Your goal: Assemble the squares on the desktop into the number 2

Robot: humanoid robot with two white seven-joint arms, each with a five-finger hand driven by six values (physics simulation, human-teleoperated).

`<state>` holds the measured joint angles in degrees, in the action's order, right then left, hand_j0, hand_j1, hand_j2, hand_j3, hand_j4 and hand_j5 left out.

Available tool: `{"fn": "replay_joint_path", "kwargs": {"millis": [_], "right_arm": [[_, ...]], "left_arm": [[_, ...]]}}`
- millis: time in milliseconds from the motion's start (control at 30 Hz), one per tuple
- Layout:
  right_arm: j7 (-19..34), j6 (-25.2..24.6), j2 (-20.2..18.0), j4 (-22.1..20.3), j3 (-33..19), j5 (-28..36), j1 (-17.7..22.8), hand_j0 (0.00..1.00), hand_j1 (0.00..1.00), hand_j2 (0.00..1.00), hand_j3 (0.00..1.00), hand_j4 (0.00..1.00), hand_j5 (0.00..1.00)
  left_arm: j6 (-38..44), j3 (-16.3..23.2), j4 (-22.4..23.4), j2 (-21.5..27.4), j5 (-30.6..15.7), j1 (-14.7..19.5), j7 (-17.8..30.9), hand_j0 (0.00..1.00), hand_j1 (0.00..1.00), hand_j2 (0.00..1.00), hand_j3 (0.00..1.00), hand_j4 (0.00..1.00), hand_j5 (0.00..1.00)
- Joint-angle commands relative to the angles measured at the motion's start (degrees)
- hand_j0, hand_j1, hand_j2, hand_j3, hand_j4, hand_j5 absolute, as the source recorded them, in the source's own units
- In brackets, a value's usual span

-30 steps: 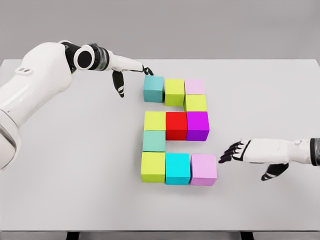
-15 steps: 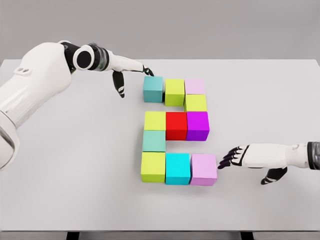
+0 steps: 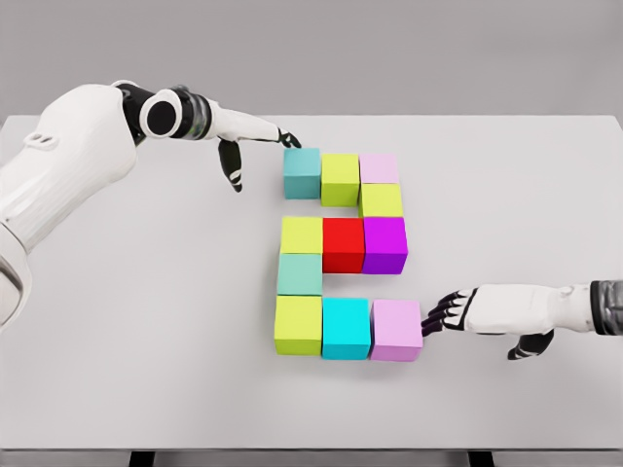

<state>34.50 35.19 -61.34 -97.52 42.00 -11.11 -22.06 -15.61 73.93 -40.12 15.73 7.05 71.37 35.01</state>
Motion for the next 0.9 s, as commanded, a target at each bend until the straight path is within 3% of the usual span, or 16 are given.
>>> {"fn": "replay_joint_path", "kwargs": {"millis": [0,300,867], "right_arm": [[0.5,-0.19,-0.01,-0.22,0.18,1.09,0.0,1.0,1.0,1.0,1.0,1.0,1.0],[0.5,-0.19,0.08,-1.89,0.62,1.09,0.0,1.0,1.0,1.0,1.0,1.0,1.0],[0.5,-0.19,0.87,-0.22,0.62,1.09,-0.79,1.0,1.0,1.0,1.0,1.0,1.0]], "left_arm": [[0.05,-0.1,-0.31,0.0,-0.11,0.0,-0.01,1.0,1.0,1.0,1.0,1.0,1.0],[0.05,-0.1,-0.31,0.09,-0.02,-0.09,-0.01,1.0,1.0,1.0,1.0,1.0,1.0],[0.05,-1.6,-1.1,1.76,0.16,0.0,-0.01,1.0,1.0,1.0,1.0,1.0,1.0]]}}
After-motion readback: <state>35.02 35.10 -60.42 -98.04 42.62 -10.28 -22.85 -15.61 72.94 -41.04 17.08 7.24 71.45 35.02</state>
